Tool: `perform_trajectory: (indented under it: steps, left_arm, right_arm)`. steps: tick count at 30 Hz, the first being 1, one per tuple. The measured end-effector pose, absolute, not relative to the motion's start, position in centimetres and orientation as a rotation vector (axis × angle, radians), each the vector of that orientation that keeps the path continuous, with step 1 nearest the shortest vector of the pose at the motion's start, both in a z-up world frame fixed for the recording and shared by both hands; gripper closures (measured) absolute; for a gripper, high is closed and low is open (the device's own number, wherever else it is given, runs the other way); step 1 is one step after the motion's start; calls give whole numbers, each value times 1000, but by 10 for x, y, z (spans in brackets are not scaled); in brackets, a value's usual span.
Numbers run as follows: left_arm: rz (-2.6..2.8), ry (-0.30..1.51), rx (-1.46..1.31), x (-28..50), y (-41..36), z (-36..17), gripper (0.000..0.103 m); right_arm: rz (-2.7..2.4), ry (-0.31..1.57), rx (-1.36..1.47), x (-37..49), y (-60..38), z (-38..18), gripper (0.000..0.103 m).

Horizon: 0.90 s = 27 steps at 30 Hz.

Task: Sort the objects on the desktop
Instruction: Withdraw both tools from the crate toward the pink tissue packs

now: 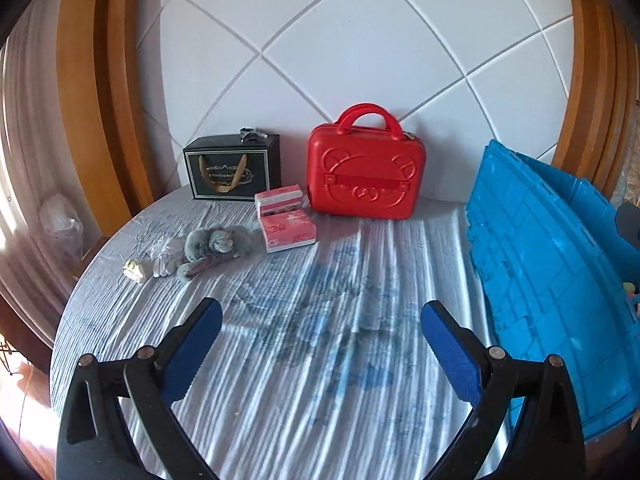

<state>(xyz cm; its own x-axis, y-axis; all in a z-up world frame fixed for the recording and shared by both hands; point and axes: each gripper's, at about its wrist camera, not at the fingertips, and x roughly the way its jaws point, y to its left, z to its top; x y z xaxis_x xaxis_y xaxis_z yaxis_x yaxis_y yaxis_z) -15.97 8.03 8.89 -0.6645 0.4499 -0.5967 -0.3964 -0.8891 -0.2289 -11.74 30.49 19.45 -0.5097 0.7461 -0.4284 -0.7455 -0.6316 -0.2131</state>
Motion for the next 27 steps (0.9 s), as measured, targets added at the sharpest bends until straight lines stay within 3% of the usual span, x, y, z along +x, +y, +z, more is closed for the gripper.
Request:
perform_trajectory:
  steps: [13,27]
  left_arm:
    - [2456,-125,-1100,-349,-36,-6,2]
    - [2490,-129,-1229,-566,0,-99,2]
  right_arm:
    - [2033,177,-811,-318,344,92,0]
    - [1910,256,-1083,-480,498,-64,0]
